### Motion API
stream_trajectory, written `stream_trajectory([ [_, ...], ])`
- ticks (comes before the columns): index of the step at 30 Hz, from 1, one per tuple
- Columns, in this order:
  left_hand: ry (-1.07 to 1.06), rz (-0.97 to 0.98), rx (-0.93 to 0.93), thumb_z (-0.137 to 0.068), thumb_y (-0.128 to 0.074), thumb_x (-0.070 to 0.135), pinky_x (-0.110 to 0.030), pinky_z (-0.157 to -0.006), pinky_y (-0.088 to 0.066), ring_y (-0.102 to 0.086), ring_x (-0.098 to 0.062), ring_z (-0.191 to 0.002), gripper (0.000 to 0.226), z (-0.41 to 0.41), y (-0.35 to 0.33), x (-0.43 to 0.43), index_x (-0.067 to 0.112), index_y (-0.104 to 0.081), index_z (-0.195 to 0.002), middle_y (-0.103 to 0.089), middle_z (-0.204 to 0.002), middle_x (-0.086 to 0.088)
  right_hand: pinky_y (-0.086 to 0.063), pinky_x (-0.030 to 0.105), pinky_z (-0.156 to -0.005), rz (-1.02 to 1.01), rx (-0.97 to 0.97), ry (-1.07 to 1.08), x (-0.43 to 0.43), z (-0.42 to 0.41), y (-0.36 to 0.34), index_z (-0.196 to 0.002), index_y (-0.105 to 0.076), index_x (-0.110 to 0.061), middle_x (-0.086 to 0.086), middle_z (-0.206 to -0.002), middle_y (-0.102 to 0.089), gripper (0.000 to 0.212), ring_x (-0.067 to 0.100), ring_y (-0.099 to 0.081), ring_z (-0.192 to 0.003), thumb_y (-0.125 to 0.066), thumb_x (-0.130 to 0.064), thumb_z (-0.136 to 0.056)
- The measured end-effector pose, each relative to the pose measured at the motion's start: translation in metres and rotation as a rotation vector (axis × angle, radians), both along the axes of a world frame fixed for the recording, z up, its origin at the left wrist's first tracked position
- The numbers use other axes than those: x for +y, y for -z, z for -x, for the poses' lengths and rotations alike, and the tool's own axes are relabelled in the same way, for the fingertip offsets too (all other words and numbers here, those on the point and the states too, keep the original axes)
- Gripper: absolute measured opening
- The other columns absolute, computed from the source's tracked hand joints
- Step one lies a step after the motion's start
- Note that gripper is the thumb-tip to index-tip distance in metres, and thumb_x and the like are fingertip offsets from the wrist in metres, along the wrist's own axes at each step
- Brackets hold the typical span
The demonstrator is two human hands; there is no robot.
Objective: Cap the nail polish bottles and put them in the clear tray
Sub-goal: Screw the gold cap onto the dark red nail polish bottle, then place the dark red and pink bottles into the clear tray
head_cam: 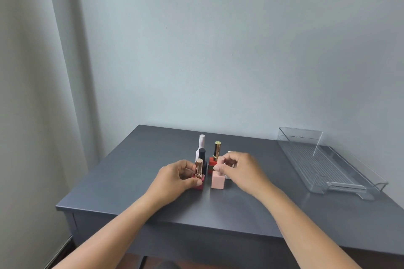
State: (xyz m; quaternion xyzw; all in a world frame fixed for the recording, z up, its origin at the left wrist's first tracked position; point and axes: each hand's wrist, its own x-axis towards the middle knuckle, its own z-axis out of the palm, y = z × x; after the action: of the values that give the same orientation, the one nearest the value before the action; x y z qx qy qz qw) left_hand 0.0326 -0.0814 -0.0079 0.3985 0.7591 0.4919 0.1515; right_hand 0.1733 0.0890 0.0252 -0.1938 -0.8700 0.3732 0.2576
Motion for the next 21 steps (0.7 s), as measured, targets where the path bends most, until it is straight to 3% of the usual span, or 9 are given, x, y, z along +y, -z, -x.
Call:
stream_trajectory([
  [3, -0.013, -0.008, 0.012, -0.068, -0.091, 0.029, -0.010, -0.069, -0.046, -0.065, 0.009, -0.072, 0.031, -0.002, 0.000, 0.000, 0.038, -0.069, -0.088, -0.076, -0.084, 0.013, -0.059, 0.042, -0.077, -0.005, 0.001, 0.004, 0.000, 0.001, 0.001, -0.070, -0.068, -0.027, -0.023, -0.067, -0.065, 0.011, -0.003, -0.056, -0.061, -0.076, -0.030, -0.077],
  [7, 0.009, -0.002, 0.082, -0.061, -0.094, 0.034, -0.003, -0.069, -0.044, -0.060, 0.009, -0.079, 0.046, -0.003, -0.003, -0.005, 0.048, -0.065, -0.094, -0.070, -0.094, 0.017, -0.059, 0.040, -0.076, -0.012, 0.006, 0.003, 0.001, 0.001, 0.002, -0.073, -0.068, -0.028, -0.021, -0.069, -0.066, 0.010, -0.002, -0.056, -0.062, -0.075, -0.035, -0.075],
  [12, -0.009, -0.116, 0.014, -0.070, -0.085, 0.051, -0.006, -0.062, -0.045, -0.063, 0.006, -0.065, 0.022, -0.007, -0.015, -0.004, 0.048, -0.070, -0.086, -0.075, -0.080, 0.015, -0.059, 0.039, -0.075, -0.011, 0.005, 0.009, 0.001, 0.000, 0.002, -0.072, -0.068, -0.027, -0.021, -0.069, -0.066, 0.010, -0.001, -0.056, -0.061, -0.074, -0.034, -0.076],
  [18, -0.068, -0.142, 0.033, -0.080, -0.082, 0.037, -0.004, -0.061, -0.044, -0.065, 0.005, -0.067, 0.009, -0.010, -0.023, 0.004, 0.033, -0.075, -0.080, -0.076, -0.079, 0.015, -0.039, 0.013, -0.059, -0.072, -0.005, 0.045, 0.001, -0.005, 0.001, -0.072, -0.068, -0.027, -0.017, -0.074, -0.065, 0.011, -0.006, -0.056, -0.066, -0.075, -0.033, -0.077],
  [21, -0.048, -0.144, 0.031, -0.080, -0.084, 0.031, -0.003, -0.062, -0.046, -0.069, 0.006, -0.069, 0.009, -0.013, -0.027, 0.010, 0.031, -0.075, -0.080, -0.076, -0.077, 0.019, -0.042, 0.015, -0.066, -0.050, -0.018, 0.051, 0.000, -0.011, -0.003, -0.072, -0.070, -0.026, -0.013, -0.082, -0.065, 0.009, -0.005, -0.058, -0.075, -0.075, -0.030, -0.078],
])
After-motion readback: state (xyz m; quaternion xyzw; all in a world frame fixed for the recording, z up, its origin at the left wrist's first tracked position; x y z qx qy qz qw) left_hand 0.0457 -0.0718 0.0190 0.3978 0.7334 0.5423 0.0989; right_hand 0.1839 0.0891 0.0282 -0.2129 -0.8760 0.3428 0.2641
